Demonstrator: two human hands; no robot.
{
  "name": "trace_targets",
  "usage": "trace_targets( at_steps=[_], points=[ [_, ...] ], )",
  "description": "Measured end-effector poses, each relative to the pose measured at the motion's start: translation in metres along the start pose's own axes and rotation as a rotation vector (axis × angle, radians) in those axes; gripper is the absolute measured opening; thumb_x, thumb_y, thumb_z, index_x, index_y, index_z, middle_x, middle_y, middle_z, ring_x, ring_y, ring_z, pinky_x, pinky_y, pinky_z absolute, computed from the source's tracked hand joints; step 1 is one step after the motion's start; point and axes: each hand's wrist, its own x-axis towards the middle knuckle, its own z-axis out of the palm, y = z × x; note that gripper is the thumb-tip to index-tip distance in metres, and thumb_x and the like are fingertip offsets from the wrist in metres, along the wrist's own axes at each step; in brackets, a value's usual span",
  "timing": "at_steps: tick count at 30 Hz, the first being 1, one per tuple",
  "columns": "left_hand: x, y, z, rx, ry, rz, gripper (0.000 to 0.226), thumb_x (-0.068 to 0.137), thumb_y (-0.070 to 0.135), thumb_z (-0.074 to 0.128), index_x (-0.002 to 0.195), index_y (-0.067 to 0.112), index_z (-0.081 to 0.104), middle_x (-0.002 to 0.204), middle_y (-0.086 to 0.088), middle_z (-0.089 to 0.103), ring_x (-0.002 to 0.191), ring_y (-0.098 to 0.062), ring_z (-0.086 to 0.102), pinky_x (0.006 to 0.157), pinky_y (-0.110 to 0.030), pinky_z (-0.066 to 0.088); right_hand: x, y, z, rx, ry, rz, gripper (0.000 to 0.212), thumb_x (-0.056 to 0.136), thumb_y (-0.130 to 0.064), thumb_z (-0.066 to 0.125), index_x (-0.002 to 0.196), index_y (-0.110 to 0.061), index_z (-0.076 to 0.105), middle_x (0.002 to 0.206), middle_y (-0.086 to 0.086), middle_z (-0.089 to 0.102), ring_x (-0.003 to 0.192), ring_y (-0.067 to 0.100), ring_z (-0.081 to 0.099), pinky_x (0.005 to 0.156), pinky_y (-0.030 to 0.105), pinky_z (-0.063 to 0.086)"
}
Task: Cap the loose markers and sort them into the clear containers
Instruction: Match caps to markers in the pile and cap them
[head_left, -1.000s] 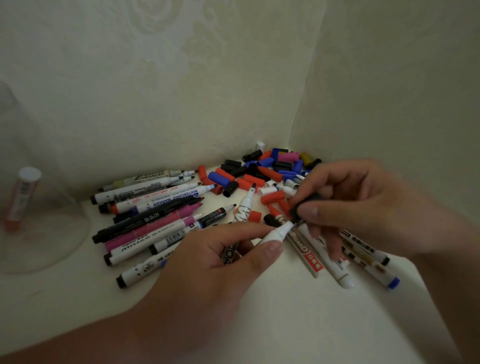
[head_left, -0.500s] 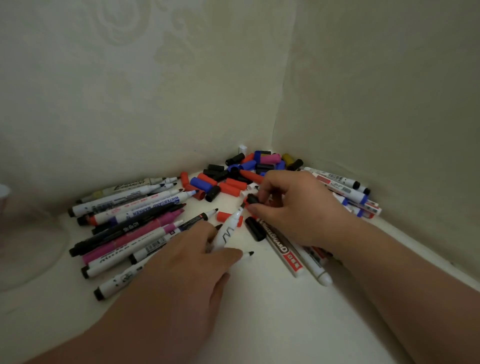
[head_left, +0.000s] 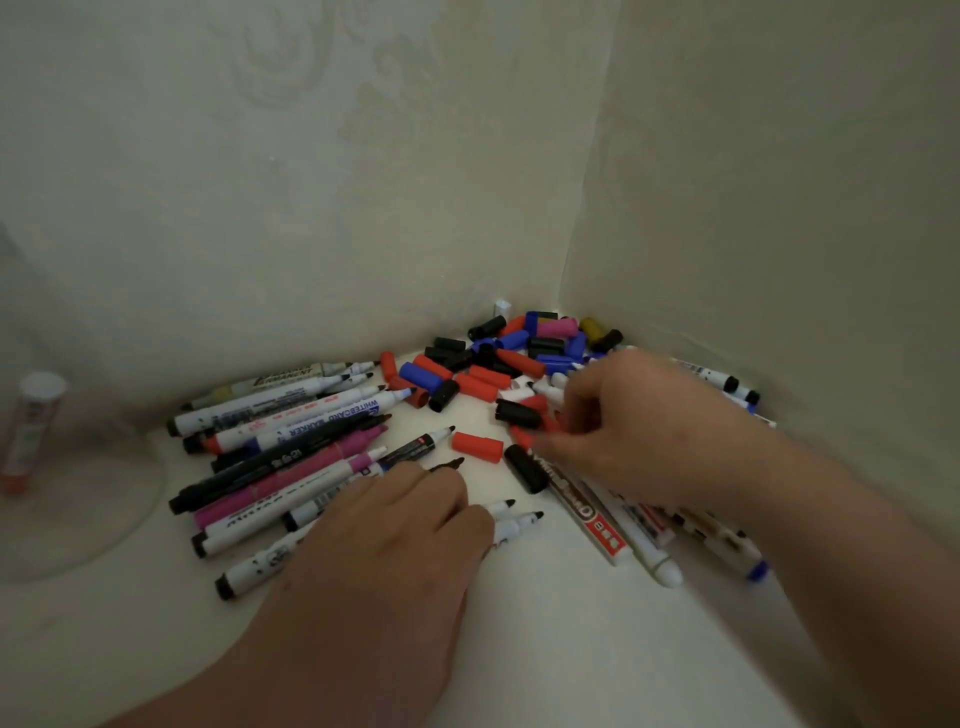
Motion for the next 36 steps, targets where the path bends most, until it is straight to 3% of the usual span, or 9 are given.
trace_targets(
  at_steps=[3, 7, 12, 15, 18, 23, 28, 32, 36],
  points=[
    [0.000, 0.001, -0.003, 0.031, -0.020, -0.036, 0.030, 0.061, 0.011, 0.087, 0.078, 0.022, 0.065, 0.076, 0.004, 0.054, 0.065, -0.018, 0.050, 0.051, -0.035, 0.046, -0.009, -0.008, 0.001, -0.122, -0.200, 0.037, 0.033, 0.085, -0.051, 0.066, 0.078, -0.019, 0.068, 0.078, 0.003, 0.068, 0.071, 0.016, 0.065, 0.060, 0.030, 0.052],
    [0.000, -0.001, -0.001, 0.036, -0.063, -0.044, 0.035, 0.048, 0.009, 0.089, 0.075, 0.023, 0.072, 0.073, 0.005, 0.056, 0.064, -0.017, 0.053, 0.050, -0.032, 0.045, -0.004, -0.015, 0.006, -0.136, -0.194, 0.087, 0.034, 0.085, -0.042, 0.064, 0.065, -0.017, 0.053, 0.061, 0.002, 0.052, 0.055, 0.017, 0.050, 0.050, 0.029, 0.040],
    [-0.002, 0.008, -0.001, -0.154, 0.011, 0.046, 0.013, 0.079, 0.028, 0.070, 0.091, 0.027, 0.073, 0.085, 0.010, 0.059, 0.078, -0.009, 0.057, 0.068, -0.026, 0.055, -0.007, -0.005, -0.006, 0.186, -0.045, 0.169, 0.032, 0.078, -0.038, 0.069, 0.067, -0.008, 0.065, 0.055, 0.009, 0.054, 0.049, 0.013, 0.047, 0.050, 0.026, 0.040],
    [-0.004, 0.020, -0.006, -0.582, -0.052, -0.038, 0.022, 0.089, 0.049, 0.064, 0.107, 0.038, 0.069, 0.093, 0.018, 0.063, 0.086, 0.001, 0.062, 0.082, -0.013, 0.052, -0.013, 0.011, -0.021, 0.750, -0.081, 0.123, 0.025, 0.079, -0.019, 0.073, 0.057, -0.009, 0.065, 0.053, 0.011, 0.058, 0.041, 0.015, 0.046, 0.043, 0.024, 0.035],
    [0.002, 0.023, -0.008, -1.288, -0.235, -0.455, 0.042, 0.068, 0.057, 0.078, 0.107, 0.046, 0.067, 0.103, 0.009, 0.070, 0.094, -0.016, 0.071, 0.088, -0.040, 0.059, -0.022, 0.015, -0.026, 1.014, -0.364, -0.078, 0.012, 0.077, -0.010, 0.075, 0.067, -0.006, 0.069, 0.060, 0.019, 0.064, 0.038, 0.017, 0.053, 0.038, 0.021, 0.034],
    [0.019, 0.016, -0.011, -1.589, -0.258, -0.587, 0.021, 0.091, 0.023, 0.071, 0.111, 0.028, 0.072, 0.090, -0.023, 0.072, 0.080, -0.043, 0.071, 0.072, -0.048, 0.059, -0.033, -0.009, -0.017, 0.756, -0.453, -0.273, 0.008, 0.089, -0.019, 0.072, 0.088, -0.013, 0.077, 0.073, 0.008, 0.075, 0.050, 0.016, 0.063, 0.049, 0.020, 0.046],
    [0.019, 0.011, -0.004, -1.718, -0.183, -0.763, 0.019, 0.080, 0.009, 0.059, 0.096, 0.004, 0.068, 0.086, -0.034, 0.069, 0.075, -0.046, 0.070, 0.067, -0.043, 0.061, -0.029, 0.028, -0.051, 0.171, -0.024, 0.194, 0.028, 0.081, -0.046, 0.076, 0.070, -0.020, 0.074, 0.061, -0.002, 0.071, 0.052, 0.015, 0.064, 0.056, 0.029, 0.052],
    [0.020, 0.008, -0.002, -1.694, -0.195, -0.745, 0.009, 0.077, 0.001, 0.071, 0.077, 0.010, 0.073, 0.077, -0.027, 0.066, 0.059, -0.033, 0.062, 0.058, -0.041, 0.051, -0.024, 0.020, -0.035, -0.047, -0.309, 0.239, 0.027, 0.088, -0.044, 0.068, 0.075, -0.022, 0.076, 0.064, -0.012, 0.072, 0.052, -0.002, 0.063, 0.056, 0.020, 0.050],
    [0.019, 0.008, -0.001, -1.759, -0.165, -0.746, 0.018, 0.069, 0.008, 0.062, 0.083, 0.007, 0.074, 0.070, -0.025, 0.060, 0.047, -0.026, 0.048, 0.049, -0.034, 0.041, -0.020, 0.014, -0.021, -0.152, -0.283, 0.234, 0.030, 0.088, -0.039, 0.062, 0.079, -0.011, 0.072, 0.073, 0.004, 0.073, 0.061, 0.015, 0.064, 0.068, 0.033, 0.058]
  ],
)
